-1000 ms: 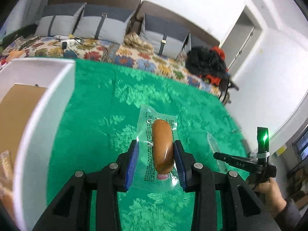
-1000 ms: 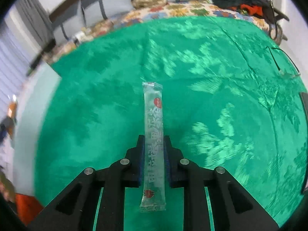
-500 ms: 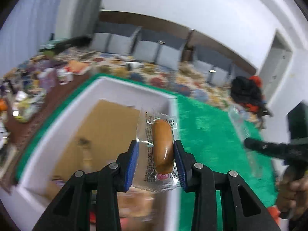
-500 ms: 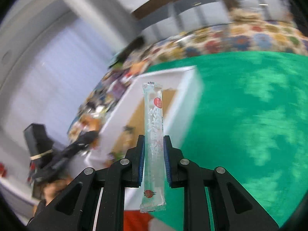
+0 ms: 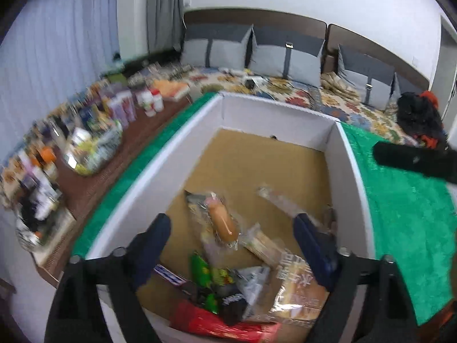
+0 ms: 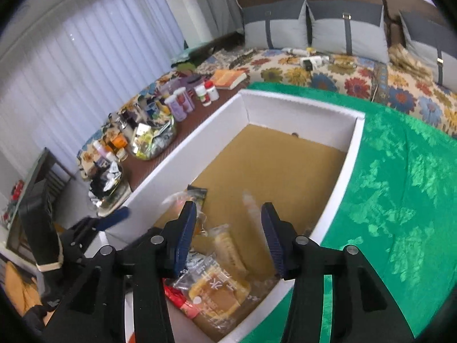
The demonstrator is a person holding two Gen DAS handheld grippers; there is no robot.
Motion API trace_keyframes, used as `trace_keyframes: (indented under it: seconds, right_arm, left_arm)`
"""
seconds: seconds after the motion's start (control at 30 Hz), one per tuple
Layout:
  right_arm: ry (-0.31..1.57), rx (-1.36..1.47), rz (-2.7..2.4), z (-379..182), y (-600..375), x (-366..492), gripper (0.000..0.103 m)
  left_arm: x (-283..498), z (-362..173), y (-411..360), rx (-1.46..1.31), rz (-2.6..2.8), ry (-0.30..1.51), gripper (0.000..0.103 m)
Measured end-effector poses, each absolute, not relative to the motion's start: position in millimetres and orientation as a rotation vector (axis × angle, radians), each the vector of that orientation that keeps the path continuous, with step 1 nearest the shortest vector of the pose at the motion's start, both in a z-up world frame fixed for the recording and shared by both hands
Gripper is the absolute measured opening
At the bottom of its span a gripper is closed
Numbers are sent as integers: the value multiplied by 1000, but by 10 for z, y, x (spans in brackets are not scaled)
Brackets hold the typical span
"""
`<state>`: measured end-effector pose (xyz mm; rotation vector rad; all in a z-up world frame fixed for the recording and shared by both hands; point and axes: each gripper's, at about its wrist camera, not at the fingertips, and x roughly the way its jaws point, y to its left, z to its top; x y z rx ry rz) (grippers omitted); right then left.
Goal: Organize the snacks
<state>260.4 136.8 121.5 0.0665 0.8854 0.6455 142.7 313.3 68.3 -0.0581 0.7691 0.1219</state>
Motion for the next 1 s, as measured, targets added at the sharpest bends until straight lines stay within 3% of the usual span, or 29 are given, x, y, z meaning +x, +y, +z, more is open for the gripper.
trace_keyframes:
  seconds: [0.1,0.2,1.0]
  right_arm:
    - [847,42,638,1346,1305,2540,55]
    - [820,22,627,1423,1268,2440,59]
    - [887,-85,549,1158,1332,2080,63]
  left_arm:
    - [1401,785,3029,9,194,750,90]
    - [1313,920,2954,52,342,727,103]
    - [1074,972,3033,-11,427,807,103]
